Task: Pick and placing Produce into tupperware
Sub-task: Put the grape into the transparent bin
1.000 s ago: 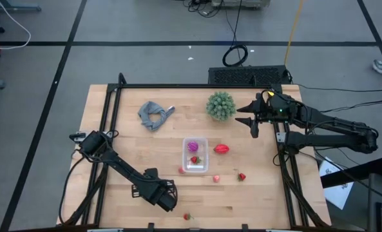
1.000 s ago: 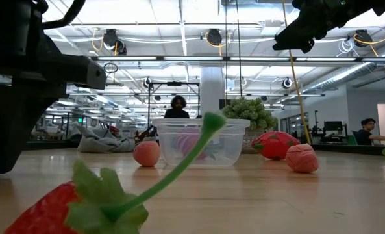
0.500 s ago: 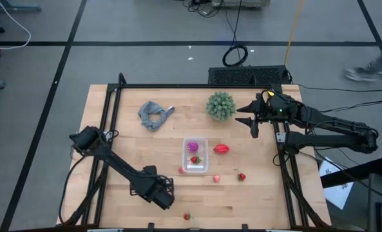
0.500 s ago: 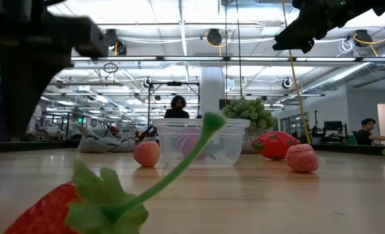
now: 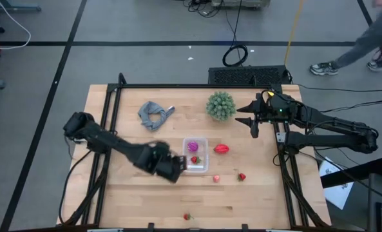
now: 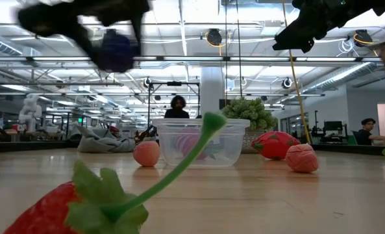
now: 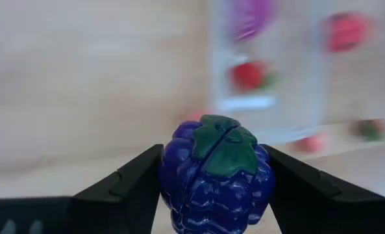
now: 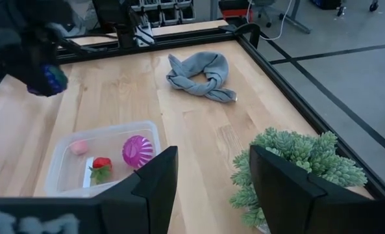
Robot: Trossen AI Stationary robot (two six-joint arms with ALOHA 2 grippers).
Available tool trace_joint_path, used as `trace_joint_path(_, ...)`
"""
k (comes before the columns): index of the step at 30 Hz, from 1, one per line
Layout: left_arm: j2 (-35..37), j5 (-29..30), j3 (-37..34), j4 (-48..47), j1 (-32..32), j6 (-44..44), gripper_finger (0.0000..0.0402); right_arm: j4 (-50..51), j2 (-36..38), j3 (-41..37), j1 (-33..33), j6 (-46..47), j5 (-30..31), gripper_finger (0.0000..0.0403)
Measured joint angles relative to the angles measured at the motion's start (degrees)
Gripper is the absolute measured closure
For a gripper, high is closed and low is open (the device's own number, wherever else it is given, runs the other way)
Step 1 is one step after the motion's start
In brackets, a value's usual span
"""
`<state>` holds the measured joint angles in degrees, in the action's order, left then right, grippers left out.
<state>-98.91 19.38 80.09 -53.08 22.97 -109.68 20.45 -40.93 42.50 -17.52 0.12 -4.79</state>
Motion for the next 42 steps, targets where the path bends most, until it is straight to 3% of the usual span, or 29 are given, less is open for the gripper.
trace_joint_path(7, -1.7, -0.6, 0.0, 14.1, -11.0, 21.7, 0.016, 0.0, 0.0, 0.0, 0.0, -0.9, 0.0, 0.022)
trace_joint_path(12, -3.8, -4.5, 0.0, 17.5, -15.6, 27.8, 0.016, 0.0, 0.0, 0.0, 0.0, -0.9, 0.0, 0.022)
trace_joint_path(18, -7.1, -7.8, 0.0, 21.8, -16.7, 31.0, 0.016, 0.0, 0.0, 0.0, 0.0, -2.6, 0.0, 0.022)
trace_joint_path(30, -9.4, -7.6, 0.0, 24.0, -14.0, 32.4, 0.016, 0.0, 0.0, 0.0, 0.0, -2.8, 0.0, 0.022)
trace_joint_path(42, -10.3, -7.3, 0.0, 16.9, -12.3, 29.5, 0.016, 0.0, 0.0, 0.0, 0.0, -2.4, 0.0, 0.022)
